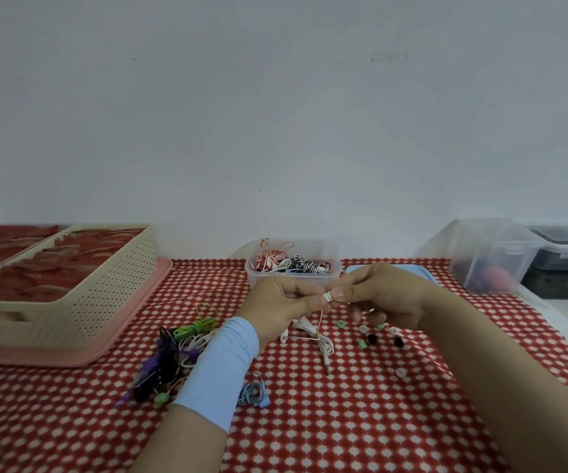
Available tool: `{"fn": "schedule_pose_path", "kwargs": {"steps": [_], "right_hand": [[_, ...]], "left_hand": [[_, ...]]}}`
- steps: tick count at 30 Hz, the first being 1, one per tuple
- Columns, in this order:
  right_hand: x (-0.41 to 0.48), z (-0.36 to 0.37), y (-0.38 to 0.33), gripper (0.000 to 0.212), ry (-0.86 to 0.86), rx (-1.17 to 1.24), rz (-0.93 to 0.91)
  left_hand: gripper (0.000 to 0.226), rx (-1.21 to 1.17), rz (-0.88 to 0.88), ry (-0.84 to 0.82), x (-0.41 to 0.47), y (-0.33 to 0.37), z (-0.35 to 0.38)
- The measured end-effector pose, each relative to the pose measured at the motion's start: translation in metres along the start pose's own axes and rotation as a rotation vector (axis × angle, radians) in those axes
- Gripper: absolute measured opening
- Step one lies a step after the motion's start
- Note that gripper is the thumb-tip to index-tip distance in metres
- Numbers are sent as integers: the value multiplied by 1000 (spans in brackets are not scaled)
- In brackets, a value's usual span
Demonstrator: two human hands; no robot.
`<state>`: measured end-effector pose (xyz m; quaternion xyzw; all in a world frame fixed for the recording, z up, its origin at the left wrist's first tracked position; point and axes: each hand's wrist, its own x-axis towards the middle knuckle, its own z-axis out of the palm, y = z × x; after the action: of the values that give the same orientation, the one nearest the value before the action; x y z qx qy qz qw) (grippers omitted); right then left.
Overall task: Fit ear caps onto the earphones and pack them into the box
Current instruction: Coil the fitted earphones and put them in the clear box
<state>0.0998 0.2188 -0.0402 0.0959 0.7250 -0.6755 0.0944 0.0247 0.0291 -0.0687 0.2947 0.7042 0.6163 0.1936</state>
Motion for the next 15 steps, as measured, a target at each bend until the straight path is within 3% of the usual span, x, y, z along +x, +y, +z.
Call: {"fn": "schedule_pose_path", "kwargs": {"steps": [7,15], "right_hand": [[4,2,4,6,19,29,71],[-8,-1,-7,12,151,-246,-191]], "left_hand": [[13,55,36,12,-1,2,-1],[13,46,8,109,3,6,7]]}}
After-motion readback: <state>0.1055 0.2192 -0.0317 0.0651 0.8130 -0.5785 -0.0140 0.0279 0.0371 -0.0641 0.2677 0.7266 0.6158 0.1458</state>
